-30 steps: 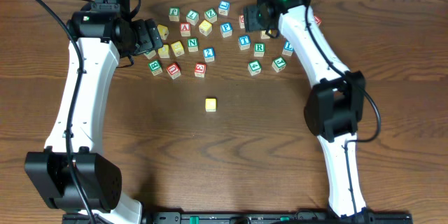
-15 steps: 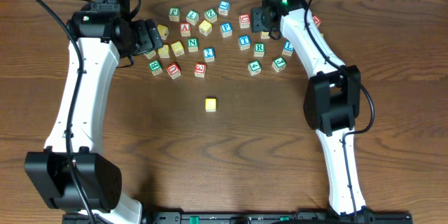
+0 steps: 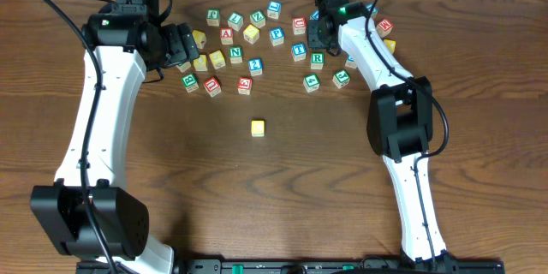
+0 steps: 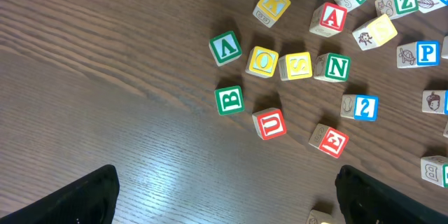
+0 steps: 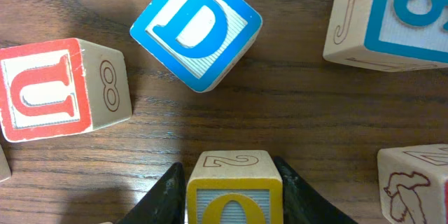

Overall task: Spell out CORL
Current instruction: 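Carry the yellow O block and lower it right of the C block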

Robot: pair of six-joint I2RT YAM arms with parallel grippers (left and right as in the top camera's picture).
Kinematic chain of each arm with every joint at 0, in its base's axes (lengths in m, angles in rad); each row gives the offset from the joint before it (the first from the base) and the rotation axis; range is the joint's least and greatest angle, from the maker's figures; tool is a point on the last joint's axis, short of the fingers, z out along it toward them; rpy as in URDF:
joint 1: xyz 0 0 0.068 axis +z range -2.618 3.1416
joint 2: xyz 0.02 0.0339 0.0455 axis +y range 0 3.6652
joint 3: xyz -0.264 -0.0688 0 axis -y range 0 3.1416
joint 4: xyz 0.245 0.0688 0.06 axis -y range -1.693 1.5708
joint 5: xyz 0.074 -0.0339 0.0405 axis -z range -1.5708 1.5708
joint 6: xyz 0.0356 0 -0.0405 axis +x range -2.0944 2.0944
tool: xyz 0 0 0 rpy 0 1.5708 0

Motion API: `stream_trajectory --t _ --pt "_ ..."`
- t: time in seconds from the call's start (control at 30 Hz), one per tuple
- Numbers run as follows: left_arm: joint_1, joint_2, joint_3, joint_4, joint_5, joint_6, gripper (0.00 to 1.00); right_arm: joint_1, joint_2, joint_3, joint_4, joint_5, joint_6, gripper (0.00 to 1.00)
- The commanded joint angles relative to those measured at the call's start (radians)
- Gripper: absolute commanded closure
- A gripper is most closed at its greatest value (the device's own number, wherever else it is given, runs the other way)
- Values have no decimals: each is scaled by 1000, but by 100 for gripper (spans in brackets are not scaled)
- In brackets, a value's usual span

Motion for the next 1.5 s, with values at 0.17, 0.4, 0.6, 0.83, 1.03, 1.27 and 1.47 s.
stream_trajectory --t 0.17,0.4,0.6,0.83,1.03,1.27,1.47 --pt "-2 -4 2 -2 -6 -5 2 -9 -62 6 -9 11 2 77" --pt "-2 -4 2 -2 -6 -5 2 -8 -174 6 -43 6 2 78" --pt "-2 -4 2 -2 -5 -5 2 7 -297 6 -170 -89 3 82" --pt "-2 -4 2 -2 -5 -5 2 93 -343 5 -393 -167 14 82" --pt "-2 -4 2 -2 -5 -5 2 180 -337 -30 -496 -168 13 82" --pt "-1 -4 2 -2 -6 -5 2 283 -337 -233 -474 -165 29 82" --pt "-2 -4 2 -2 -6 -5 2 323 -337 -382 -412 -169 93 82"
